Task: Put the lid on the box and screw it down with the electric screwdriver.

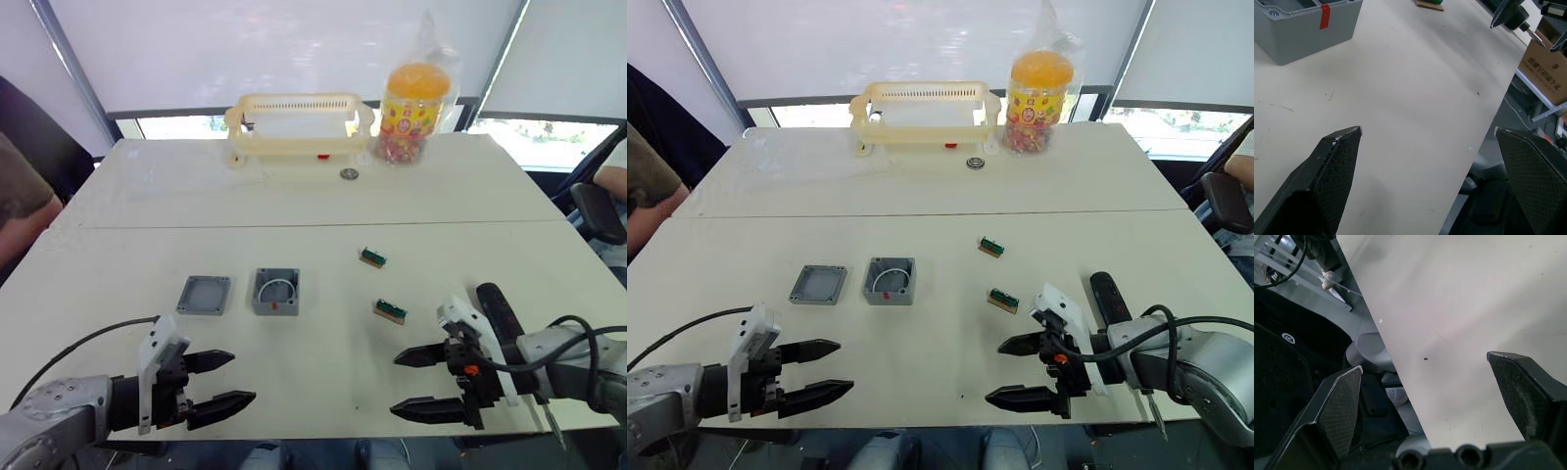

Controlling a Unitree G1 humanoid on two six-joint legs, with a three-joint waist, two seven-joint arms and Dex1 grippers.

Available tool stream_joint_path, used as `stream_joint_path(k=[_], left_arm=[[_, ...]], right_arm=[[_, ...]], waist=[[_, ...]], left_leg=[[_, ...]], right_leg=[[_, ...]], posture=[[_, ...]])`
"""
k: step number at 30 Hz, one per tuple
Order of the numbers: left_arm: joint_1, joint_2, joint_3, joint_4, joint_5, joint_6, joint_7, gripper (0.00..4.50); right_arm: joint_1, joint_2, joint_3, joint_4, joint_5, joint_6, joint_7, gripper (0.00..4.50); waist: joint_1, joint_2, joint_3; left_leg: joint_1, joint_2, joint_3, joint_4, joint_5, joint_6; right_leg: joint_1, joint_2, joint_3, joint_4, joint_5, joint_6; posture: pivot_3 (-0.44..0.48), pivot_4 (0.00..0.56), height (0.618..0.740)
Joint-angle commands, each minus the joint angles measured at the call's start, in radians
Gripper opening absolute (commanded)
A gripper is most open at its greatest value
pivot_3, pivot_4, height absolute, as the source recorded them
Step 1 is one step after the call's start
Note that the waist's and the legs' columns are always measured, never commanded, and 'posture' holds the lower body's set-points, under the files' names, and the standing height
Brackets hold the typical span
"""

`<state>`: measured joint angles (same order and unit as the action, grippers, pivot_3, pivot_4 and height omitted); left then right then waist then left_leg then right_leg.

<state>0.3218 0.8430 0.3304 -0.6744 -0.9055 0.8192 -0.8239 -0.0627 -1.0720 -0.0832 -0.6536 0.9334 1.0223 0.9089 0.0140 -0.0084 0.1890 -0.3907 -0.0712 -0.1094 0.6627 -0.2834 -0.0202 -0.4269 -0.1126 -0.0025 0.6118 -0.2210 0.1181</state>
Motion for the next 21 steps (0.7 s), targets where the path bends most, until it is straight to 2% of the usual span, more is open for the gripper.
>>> stream_joint_path(k=[1,16,21], left_arm=[[0.003,-0.006,0.001,-0.012,-0.013,-0.003,0.006,4.49],[-0.035,-0.019,0.006,-0.001,-0.021,-0.004,0.027,4.49],[-0.041,-0.005,0.006,0.013,0.062,-0.030,0.055,4.49]], right_arm=[[-0.006,0.003,-0.003,-0.017,-0.001,-0.015,0.007,4.50],[-0.056,0.047,0.003,-0.003,0.010,-0.003,-0.017,4.50],[-0.076,0.037,0.017,0.005,-0.025,-0.013,-0.025,4.50]], waist=[[0.000,0.000,0.000],[0.000,0.000,0.000],[0.000,0.000,0.000]], left_leg=[[0.000,0.000,0.000,0.000,0.000,0.000],[0.000,0.000,0.000,0.000,0.000,0.000],[0.000,0.000,0.000,0.000,0.000,0.000]], right_leg=[[0.000,0.000,0.000,0.000,0.000,0.000],[0.000,0.000,0.000,0.000,0.000,0.000],[0.000,0.000,0.000,0.000,0.000,0.000]], posture=[[0.000,0.150,0.740],[0.000,0.150,0.740],[0.000,0.150,0.740]])
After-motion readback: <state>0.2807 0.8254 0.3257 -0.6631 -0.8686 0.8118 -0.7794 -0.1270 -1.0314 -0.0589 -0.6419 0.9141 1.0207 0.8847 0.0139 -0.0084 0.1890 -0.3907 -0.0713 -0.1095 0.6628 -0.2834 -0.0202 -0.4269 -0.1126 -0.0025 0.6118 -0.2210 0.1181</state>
